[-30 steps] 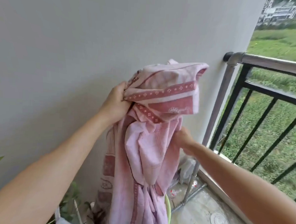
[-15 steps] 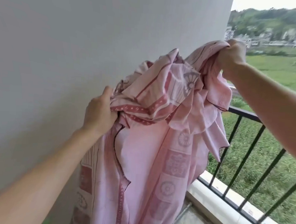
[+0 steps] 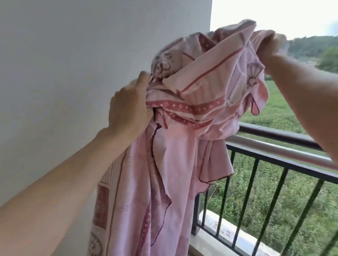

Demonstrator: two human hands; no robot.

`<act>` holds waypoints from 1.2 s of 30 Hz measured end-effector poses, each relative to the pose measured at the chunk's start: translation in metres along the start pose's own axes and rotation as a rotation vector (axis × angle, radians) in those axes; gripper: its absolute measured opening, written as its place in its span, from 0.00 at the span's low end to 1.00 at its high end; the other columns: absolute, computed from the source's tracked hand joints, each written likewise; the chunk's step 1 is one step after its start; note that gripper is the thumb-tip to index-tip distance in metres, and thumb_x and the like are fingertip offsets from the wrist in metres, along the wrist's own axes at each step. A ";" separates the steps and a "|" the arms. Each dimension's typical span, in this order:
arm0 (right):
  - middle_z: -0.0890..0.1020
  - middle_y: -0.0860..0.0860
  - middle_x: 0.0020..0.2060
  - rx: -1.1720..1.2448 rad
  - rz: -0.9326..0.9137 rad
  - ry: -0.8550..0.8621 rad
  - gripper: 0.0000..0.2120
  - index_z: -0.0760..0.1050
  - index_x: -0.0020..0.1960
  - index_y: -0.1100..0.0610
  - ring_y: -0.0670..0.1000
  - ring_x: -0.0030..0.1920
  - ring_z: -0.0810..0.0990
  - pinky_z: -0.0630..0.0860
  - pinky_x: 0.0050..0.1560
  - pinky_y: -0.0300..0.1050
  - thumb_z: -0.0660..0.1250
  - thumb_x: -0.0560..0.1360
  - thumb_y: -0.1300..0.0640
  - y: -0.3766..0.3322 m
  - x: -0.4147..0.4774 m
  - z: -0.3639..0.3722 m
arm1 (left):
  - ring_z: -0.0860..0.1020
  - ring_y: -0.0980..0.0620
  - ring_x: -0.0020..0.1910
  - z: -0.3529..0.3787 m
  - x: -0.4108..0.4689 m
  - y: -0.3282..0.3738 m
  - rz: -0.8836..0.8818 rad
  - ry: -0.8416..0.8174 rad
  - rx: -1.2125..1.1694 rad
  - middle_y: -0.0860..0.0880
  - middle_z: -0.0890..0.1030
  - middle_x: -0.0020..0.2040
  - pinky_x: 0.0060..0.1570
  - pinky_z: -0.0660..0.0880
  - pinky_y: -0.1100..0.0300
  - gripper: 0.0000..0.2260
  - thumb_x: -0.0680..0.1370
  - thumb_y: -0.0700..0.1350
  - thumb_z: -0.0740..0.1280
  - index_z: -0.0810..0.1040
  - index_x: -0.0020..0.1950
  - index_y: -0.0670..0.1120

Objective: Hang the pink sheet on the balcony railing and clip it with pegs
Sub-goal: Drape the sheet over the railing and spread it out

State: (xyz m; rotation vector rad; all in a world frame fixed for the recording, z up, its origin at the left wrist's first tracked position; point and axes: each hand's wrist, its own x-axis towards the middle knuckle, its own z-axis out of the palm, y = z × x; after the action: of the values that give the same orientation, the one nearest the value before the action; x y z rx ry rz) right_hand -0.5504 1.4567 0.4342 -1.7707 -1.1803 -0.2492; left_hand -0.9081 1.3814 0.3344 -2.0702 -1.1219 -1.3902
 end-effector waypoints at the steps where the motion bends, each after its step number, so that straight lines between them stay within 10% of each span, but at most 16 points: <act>1: 0.80 0.59 0.45 -0.108 -0.022 -0.068 0.12 0.77 0.52 0.63 0.57 0.45 0.79 0.79 0.50 0.55 0.59 0.81 0.57 0.011 -0.006 0.001 | 0.71 0.45 0.35 0.013 -0.001 0.003 -0.017 -0.028 -0.010 0.46 0.76 0.40 0.35 0.67 0.53 0.15 0.71 0.33 0.65 0.70 0.56 0.42; 4: 0.79 0.59 0.55 -0.590 -0.053 -0.682 0.10 0.74 0.58 0.57 0.60 0.53 0.80 0.81 0.48 0.53 0.67 0.77 0.58 0.059 -0.035 0.024 | 0.70 0.43 0.33 0.047 -0.007 0.008 -0.091 -0.108 -0.034 0.47 0.74 0.36 0.33 0.64 0.55 0.11 0.71 0.32 0.64 0.66 0.47 0.44; 7: 0.79 0.58 0.61 -0.447 0.003 -1.092 0.19 0.73 0.66 0.58 0.58 0.53 0.83 0.82 0.51 0.56 0.70 0.76 0.58 0.061 -0.057 0.027 | 0.73 0.41 0.34 0.064 -0.003 0.007 -0.164 -0.143 -0.111 0.47 0.75 0.36 0.33 0.66 0.54 0.08 0.72 0.34 0.63 0.67 0.46 0.43; 13: 0.83 0.49 0.52 -0.117 -0.190 -1.148 0.24 0.77 0.60 0.53 0.50 0.50 0.83 0.82 0.50 0.49 0.74 0.68 0.43 0.025 -0.117 0.011 | 0.78 0.44 0.45 0.075 0.026 -0.008 -0.465 -0.071 -0.361 0.47 0.80 0.45 0.39 0.69 0.57 0.06 0.75 0.40 0.63 0.75 0.49 0.40; 18: 0.79 0.50 0.34 -0.305 -0.467 -0.377 0.15 0.77 0.41 0.58 0.46 0.29 0.73 0.70 0.30 0.39 0.70 0.75 0.46 0.036 -0.121 0.044 | 0.74 0.45 0.42 0.066 0.036 0.003 -0.329 -0.077 -0.285 0.48 0.78 0.43 0.39 0.67 0.56 0.04 0.75 0.38 0.63 0.73 0.49 0.41; 24: 0.75 0.55 0.29 -0.561 -0.260 -0.001 0.10 0.76 0.40 0.62 0.51 0.29 0.72 0.69 0.31 0.41 0.61 0.79 0.62 0.101 -0.019 -0.033 | 0.77 0.37 0.39 0.060 0.025 0.018 -0.125 -0.149 -0.043 0.41 0.80 0.41 0.38 0.75 0.47 0.16 0.70 0.34 0.63 0.72 0.57 0.43; 28: 0.83 0.54 0.41 -0.794 -0.160 -0.579 0.07 0.81 0.52 0.58 0.54 0.39 0.82 0.80 0.36 0.46 0.67 0.75 0.61 0.123 -0.053 -0.010 | 0.77 0.37 0.39 0.075 0.013 0.036 -0.064 -0.236 0.034 0.42 0.78 0.39 0.36 0.69 0.53 0.17 0.71 0.33 0.63 0.71 0.59 0.43; 30: 0.81 0.55 0.59 -0.828 -0.112 -0.868 0.26 0.74 0.67 0.56 0.54 0.55 0.81 0.80 0.52 0.48 0.73 0.69 0.63 0.125 -0.073 -0.002 | 0.77 0.37 0.40 0.080 0.006 0.038 -0.058 -0.278 0.049 0.42 0.78 0.40 0.37 0.67 0.54 0.16 0.71 0.33 0.63 0.71 0.58 0.43; 36: 0.63 0.47 0.75 -0.136 -0.456 -0.789 0.49 0.52 0.78 0.45 0.48 0.72 0.64 0.57 0.66 0.43 0.78 0.67 0.57 0.027 -0.112 -0.018 | 0.78 0.37 0.43 0.089 -0.014 0.045 -0.121 -0.278 -0.088 0.43 0.81 0.44 0.39 0.74 0.51 0.18 0.69 0.34 0.65 0.72 0.58 0.45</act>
State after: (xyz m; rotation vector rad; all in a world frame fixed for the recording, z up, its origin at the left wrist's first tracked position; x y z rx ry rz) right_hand -0.5800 1.3725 0.3591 -1.7394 -2.1773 0.1349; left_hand -0.8237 1.4115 0.2887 -2.3483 -1.3382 -1.2517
